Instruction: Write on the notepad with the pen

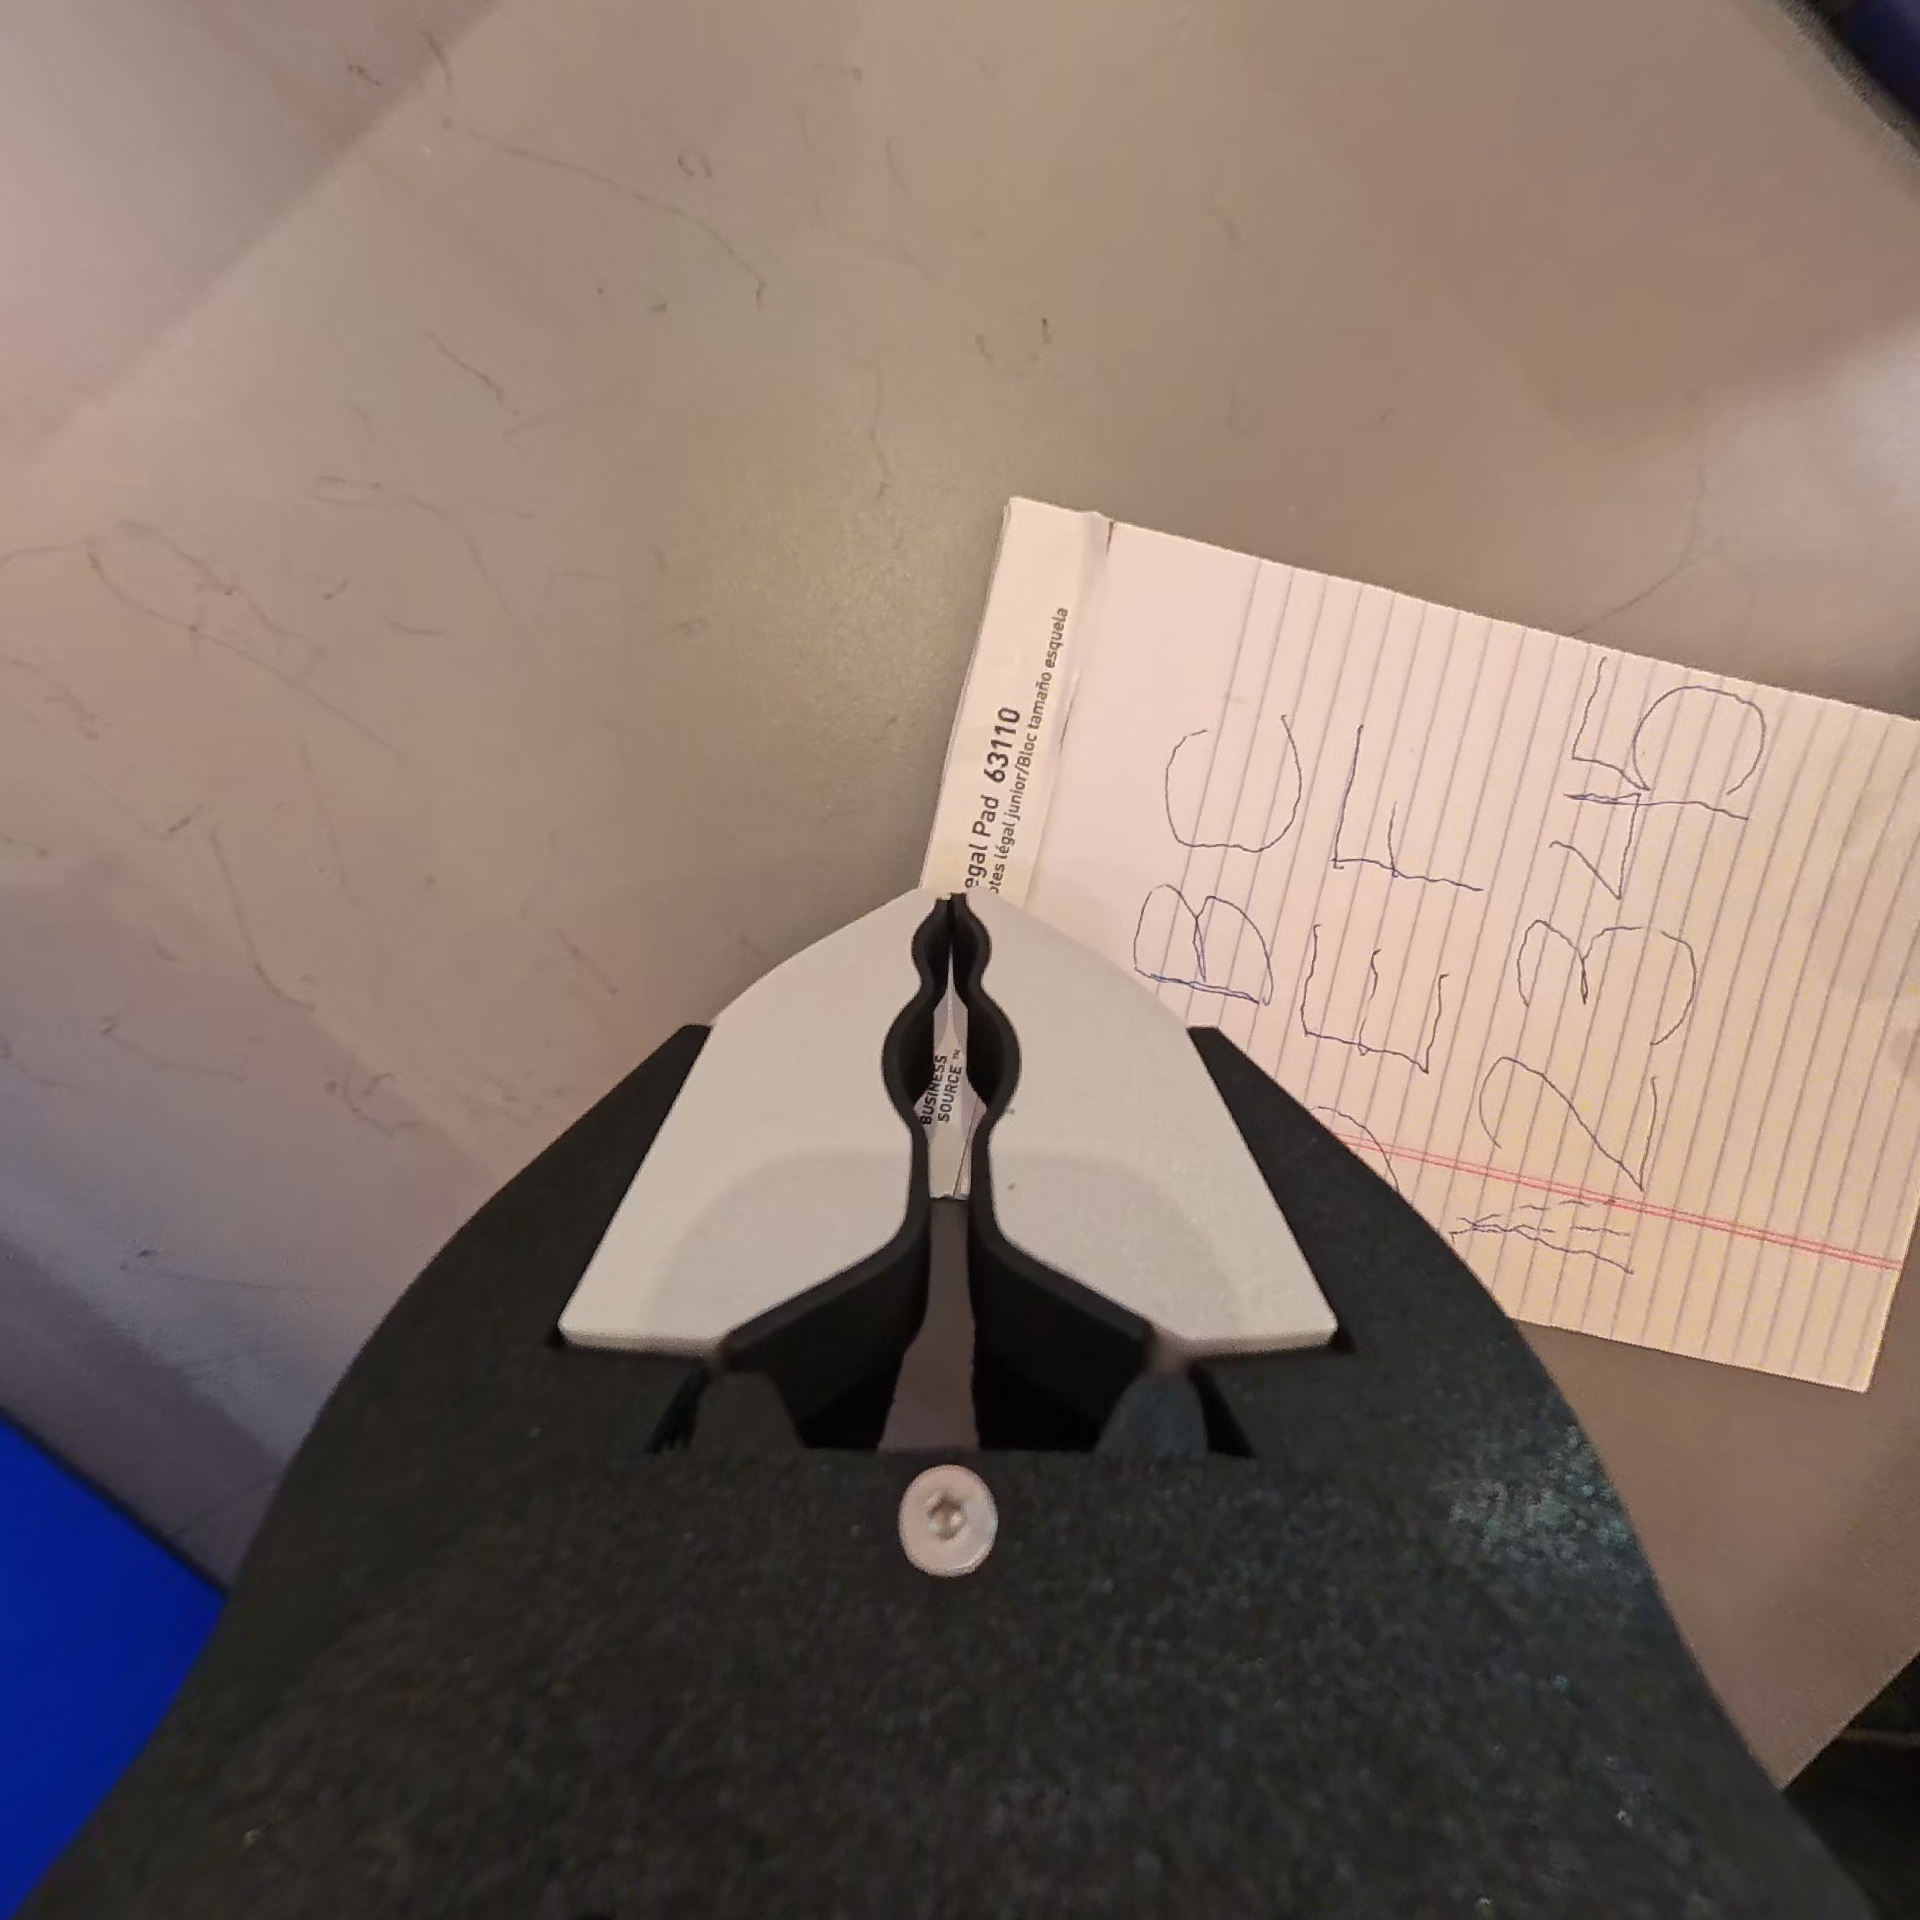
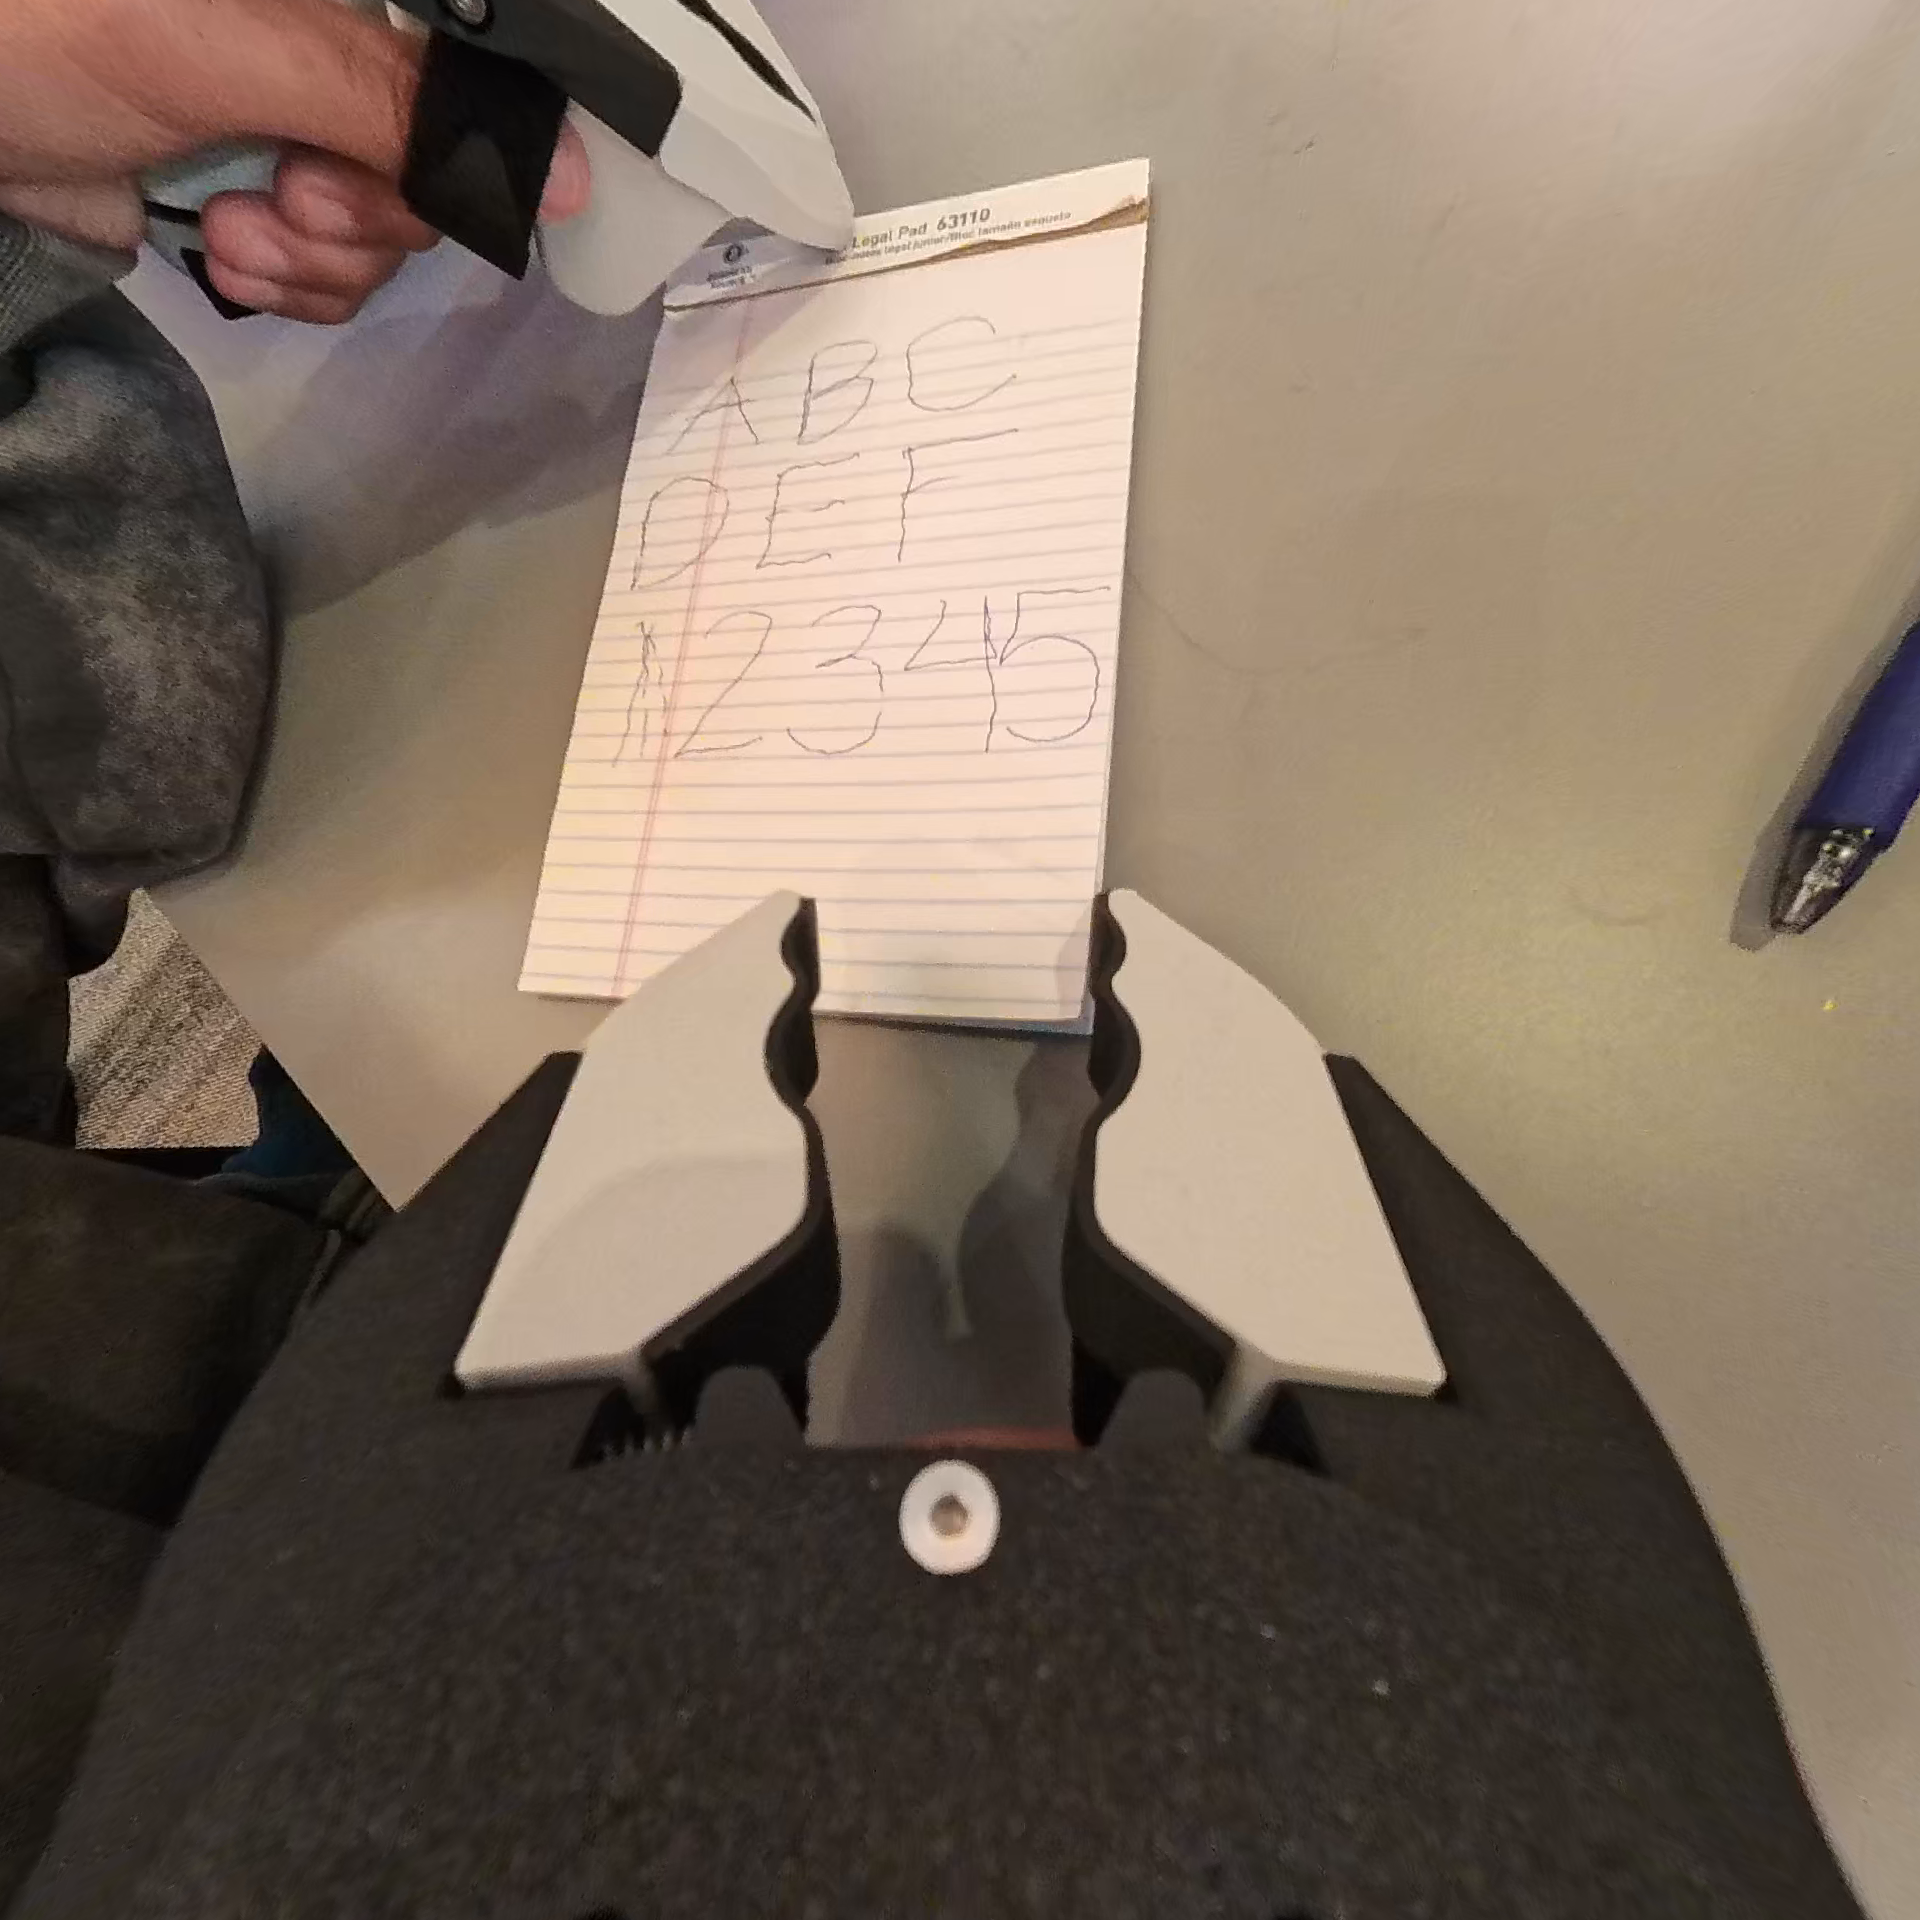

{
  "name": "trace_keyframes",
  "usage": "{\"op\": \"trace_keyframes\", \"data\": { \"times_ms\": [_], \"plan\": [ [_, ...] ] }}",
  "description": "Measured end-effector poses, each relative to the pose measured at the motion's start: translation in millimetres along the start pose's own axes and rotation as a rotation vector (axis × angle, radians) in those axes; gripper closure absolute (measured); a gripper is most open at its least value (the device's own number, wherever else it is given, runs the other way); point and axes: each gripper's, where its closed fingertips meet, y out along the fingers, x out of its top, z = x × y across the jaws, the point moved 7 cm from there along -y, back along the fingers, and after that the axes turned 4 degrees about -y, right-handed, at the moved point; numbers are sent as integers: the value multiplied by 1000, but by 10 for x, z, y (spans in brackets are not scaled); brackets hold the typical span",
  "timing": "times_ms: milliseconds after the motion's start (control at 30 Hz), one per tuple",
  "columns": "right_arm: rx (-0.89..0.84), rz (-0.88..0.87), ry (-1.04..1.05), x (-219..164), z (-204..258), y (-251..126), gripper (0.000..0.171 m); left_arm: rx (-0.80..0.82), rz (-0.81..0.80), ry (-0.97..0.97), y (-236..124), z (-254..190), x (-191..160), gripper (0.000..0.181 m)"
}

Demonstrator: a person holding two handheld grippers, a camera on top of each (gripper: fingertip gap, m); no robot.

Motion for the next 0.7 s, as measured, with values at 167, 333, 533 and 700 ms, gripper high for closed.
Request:
{"op": "trace_keyframes", "data": {
  "times_ms": [167, 333, 533, 700],
  "plan": [
    [-18, 26, -49, -39, 35, -22, 127, -2, 1, 0, 0, -2, 0, 181],
    [-71, 69, -122, -86, 18, 13, 151, 1, 2, 4, 0, -10, -1, 181],
    [-108, 92, -188, -54, 15, -13, 171, 3, 2, 8, 0, -16, -2, 181],
    [-146, 116, -248, -36, 53, -15, 171, -1, 1, 5, 0, -15, -2, 181]
  ]
}}
